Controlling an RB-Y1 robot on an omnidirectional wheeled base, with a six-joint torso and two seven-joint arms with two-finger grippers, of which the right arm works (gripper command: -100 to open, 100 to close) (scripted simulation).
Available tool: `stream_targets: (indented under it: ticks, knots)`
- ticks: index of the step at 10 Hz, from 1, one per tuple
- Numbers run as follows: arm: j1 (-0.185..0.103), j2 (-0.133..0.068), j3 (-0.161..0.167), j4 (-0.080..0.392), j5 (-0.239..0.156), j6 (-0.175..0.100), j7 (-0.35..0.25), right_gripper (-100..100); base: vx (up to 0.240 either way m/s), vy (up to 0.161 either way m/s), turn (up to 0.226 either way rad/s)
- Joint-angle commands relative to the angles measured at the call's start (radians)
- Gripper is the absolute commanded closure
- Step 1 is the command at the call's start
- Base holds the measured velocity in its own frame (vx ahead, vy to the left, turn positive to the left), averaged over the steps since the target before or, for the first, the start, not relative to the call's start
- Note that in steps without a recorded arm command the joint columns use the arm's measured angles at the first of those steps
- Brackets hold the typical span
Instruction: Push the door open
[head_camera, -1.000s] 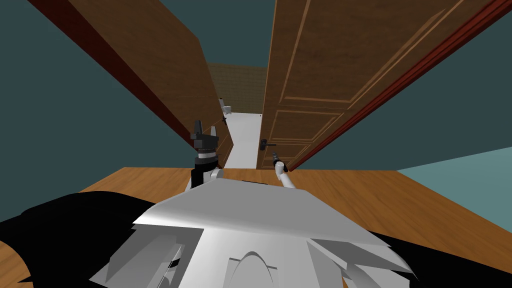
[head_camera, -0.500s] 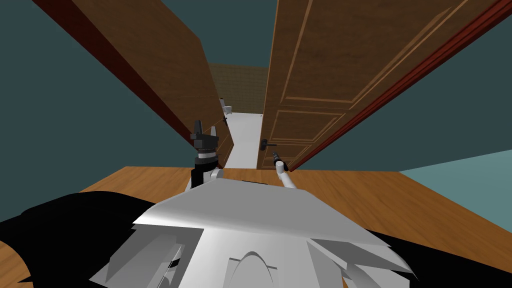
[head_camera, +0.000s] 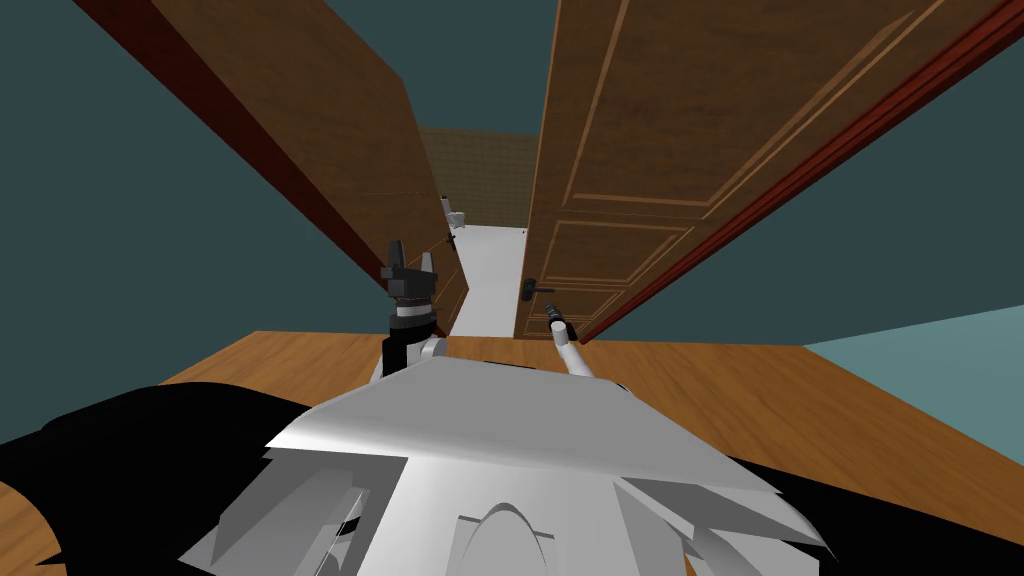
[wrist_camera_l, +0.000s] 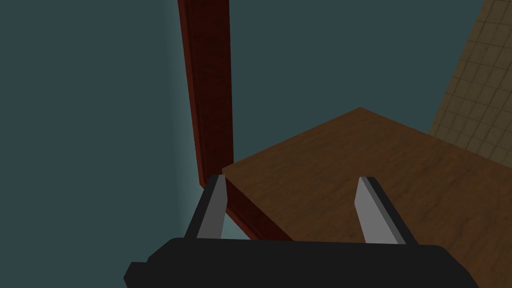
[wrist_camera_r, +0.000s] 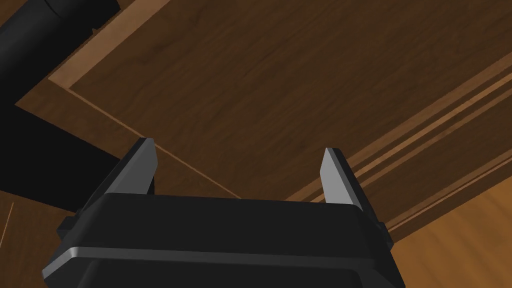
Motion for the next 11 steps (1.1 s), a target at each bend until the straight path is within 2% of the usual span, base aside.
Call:
stream_targets:
  ticks: [1,2,3,4,5,6,7,8,9,10,11]
  knots:
    - [-0.005,-0.005,0.007,0.009,0.028,-0.008,-0.007,-100,0.000,0.000,0.000]
    - [-0.017,-0.004,-0.004,0.024,0.068,-0.023,0.035,-100,0.001,0.006,0.026]
    - [-0.017,-0.004,-0.004,0.024,0.098,-0.023,0.035,-100,0.001,0.005,0.013]
    - [-0.029,-0.004,-0.015,0.039,0.129,-0.038,0.072,-100,0.001,0.008,0.024]
    - [-0.029,-0.004,-0.015,0.039,0.158,-0.038,0.076,-100,0.001,0.007,0.010]
    - [-0.029,-0.004,-0.015,0.039,0.171,-0.038,0.076,-100,0.000,0.000,0.000]
    - [-0.041,-0.003,-0.026,0.054,0.209,-0.053,0.118,-100,0.000,0.005,0.023]
    - [-0.041,-0.003,-0.026,0.054,0.237,-0.053,0.118,-100,0.000,0.005,0.014]
    - [-0.052,-0.002,-0.037,0.068,0.268,-0.067,0.160,-100,0.000,0.007,0.024]
    - [-0.052,-0.002,-0.037,0.068,0.299,-0.067,0.160,-100,0.001,0.006,0.011]
    - [-0.052,-0.002,-0.037,0.068,0.307,-0.067,0.160,-100,0.000,0.000,0.000]
